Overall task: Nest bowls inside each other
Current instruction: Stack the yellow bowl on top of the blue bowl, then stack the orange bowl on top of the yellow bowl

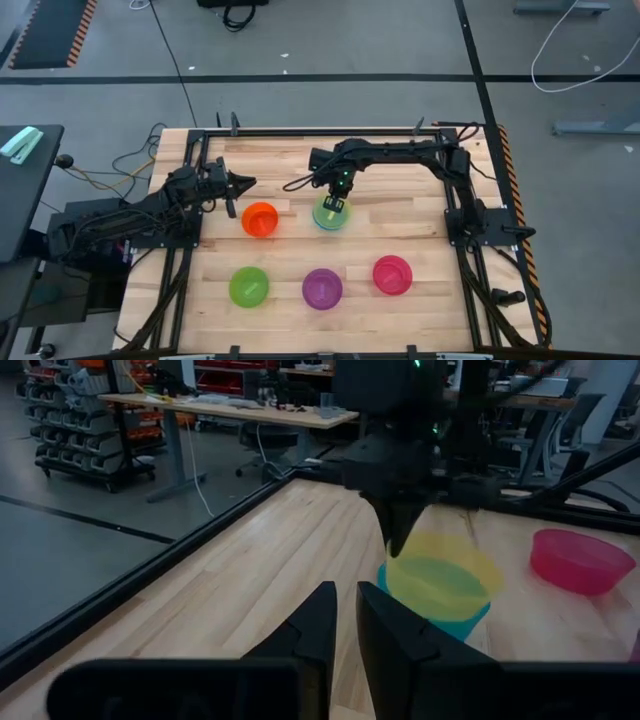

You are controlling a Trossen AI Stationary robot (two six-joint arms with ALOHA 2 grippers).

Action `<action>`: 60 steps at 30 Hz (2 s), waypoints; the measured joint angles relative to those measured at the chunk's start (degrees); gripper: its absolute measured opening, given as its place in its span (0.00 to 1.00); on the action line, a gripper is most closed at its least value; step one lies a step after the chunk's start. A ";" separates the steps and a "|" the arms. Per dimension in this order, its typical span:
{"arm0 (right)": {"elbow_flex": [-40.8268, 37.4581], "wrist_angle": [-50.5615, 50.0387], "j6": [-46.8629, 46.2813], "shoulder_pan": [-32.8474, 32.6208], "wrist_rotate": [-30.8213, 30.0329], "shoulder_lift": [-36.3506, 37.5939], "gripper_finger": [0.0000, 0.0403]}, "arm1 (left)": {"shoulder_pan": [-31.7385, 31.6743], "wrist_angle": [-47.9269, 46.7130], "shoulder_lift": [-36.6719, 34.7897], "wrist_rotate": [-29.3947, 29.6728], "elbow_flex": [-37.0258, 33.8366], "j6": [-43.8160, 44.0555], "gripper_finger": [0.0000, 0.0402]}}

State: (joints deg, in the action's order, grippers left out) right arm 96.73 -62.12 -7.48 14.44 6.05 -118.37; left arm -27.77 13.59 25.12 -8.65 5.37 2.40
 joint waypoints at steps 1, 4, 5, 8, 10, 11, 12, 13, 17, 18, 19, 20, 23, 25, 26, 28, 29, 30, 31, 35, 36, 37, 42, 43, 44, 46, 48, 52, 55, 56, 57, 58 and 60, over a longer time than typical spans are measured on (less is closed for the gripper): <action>-0.50 -0.19 0.14 -0.15 0.04 -0.03 0.00 | 0.00 -0.02 0.02 0.00 0.00 0.01 0.13; -2.13 0.24 0.18 -0.49 0.12 0.02 0.00 | 0.00 -0.24 0.01 -0.02 0.00 0.06 0.12; -2.93 0.18 0.17 -0.50 0.42 0.02 0.00 | 0.00 -0.32 0.00 -0.02 0.00 0.14 0.12; -5.24 0.21 0.17 -0.46 1.52 0.15 0.00 | 0.00 -0.87 0.00 -0.02 0.00 0.13 0.13; -6.37 0.85 0.17 -0.46 1.53 0.34 0.00 | 0.00 -1.29 0.00 -0.02 0.00 0.11 0.13; -6.81 1.16 0.18 -0.45 1.57 0.39 0.00 | 0.00 -1.29 0.01 -0.02 0.00 0.11 0.13; -6.97 1.41 0.21 -0.44 1.65 0.49 0.00 | 0.00 -1.29 0.02 -0.02 0.00 0.11 0.13; -7.06 1.63 0.40 -0.44 1.63 0.69 0.00 | 0.00 -1.29 0.02 -0.02 0.00 0.11 0.13; -7.41 5.77 0.67 -0.65 1.17 2.33 0.05 | 0.00 -1.53 0.01 -0.02 0.00 0.09 0.12; -7.41 6.28 0.58 -0.72 1.09 3.17 0.06 | 0.00 -1.60 0.02 -0.02 0.00 0.09 0.12; -7.41 6.07 0.36 -0.74 1.09 4.17 0.07 | 0.00 -1.67 0.00 -0.02 0.00 0.09 0.12; -7.38 5.99 0.28 -0.77 1.10 5.19 0.09 | 0.00 -1.82 0.02 -0.02 0.00 0.09 0.12; -7.35 6.00 -0.37 -1.02 1.11 7.43 0.12 | 0.00 -1.97 0.01 -0.02 0.00 0.48 0.13; -7.37 5.75 -0.47 -1.45 1.12 9.16 0.13 | 0.00 -1.99 0.01 -0.02 0.00 1.35 0.14; -7.37 5.58 -0.48 -1.73 1.11 10.24 0.13 | 0.00 -2.01 0.02 -0.02 0.00 1.46 0.14; -7.28 5.02 -1.00 -2.46 0.55 12.27 0.14 | 0.00 -2.62 0.00 -0.02 0.00 1.48 0.15; -7.28 4.66 -1.48 -2.86 -0.21 13.05 0.14 | 0.00 -3.23 0.01 -0.02 0.00 1.50 0.15; -7.28 4.12 -1.82 -3.24 -0.64 13.73 0.14 | 0.00 -3.63 0.02 -0.02 0.00 1.70 0.15; -7.28 3.34 -2.09 -3.62 -0.90 14.48 0.15 | 0.00 -4.06 0.00 -0.02 0.00 1.95 0.15; -7.28 1.63 -3.73 -4.81 -3.36 16.53 0.15 | -0.02 -4.83 0.02 -0.02 -0.01 2.57 0.14; -7.28 1.55 -4.25 -5.01 -3.86 16.61 0.15 | -0.01 -4.81 0.02 -0.02 -0.02 2.74 0.13; -7.28 1.08 -4.66 -5.05 -4.05 16.60 0.15 | -0.02 -4.83 0.02 -0.02 -0.02 2.97 0.13; -8.44 -4.31 -9.06 -6.73 -4.60 16.61 0.15 | -0.02 -7.47 0.02 -0.02 -0.17 3.32 0.14; -9.26 -5.24 -10.13 -7.50 -4.56 16.61 0.15 | -0.01 -8.00 0.02 -0.02 -0.20 3.34 0.14; -10.20 -5.77 -11.04 -8.43 -4.53 16.61 0.15 | -0.02 -8.16 0.02 -0.02 -0.22 3.38 0.15; -12.05 -5.70 -12.32 -10.21 -4.51 16.82 0.15 | -0.02 -8.12 0.02 -0.02 -0.22 3.36 0.15; -13.81 -5.72 -13.34 -11.89 -4.51 17.03 0.15 | -0.02 -8.22 0.02 -0.02 -0.22 3.45 0.15; -16.26 -5.52 -15.13 -14.49 -6.12 17.00 0.15 | -0.02 -11.83 0.07 -0.02 0.45 5.09 0.15; -17.05 -5.54 -15.56 -15.79 -8.33 17.00 0.15 | -0.02 -16.71 0.72 -0.02 2.82 6.56 0.14; -17.05 -5.51 -15.87 -16.15 -8.68 17.00 0.15 | 0.00 -18.37 1.23 0.02 3.93 7.13 0.14; -17.03 -5.28 -16.26 -16.38 -8.90 17.00 0.15 | -0.02 -20.41 1.87 0.23 5.12 7.51 0.15; -17.03 -5.08 -16.58 -16.61 -8.92 17.00 0.15 | -0.02 -22.52 2.75 0.43 6.44 7.82 0.15; -17.03 -4.95 -16.74 -16.91 -8.98 17.00 0.15 | -0.02 -27.10 4.95 0.46 9.45 8.42 0.15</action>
State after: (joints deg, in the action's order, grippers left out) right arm 79.70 -67.07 -24.22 -2.47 -2.93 -101.36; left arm -27.79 -13.52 30.07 -8.19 14.82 10.81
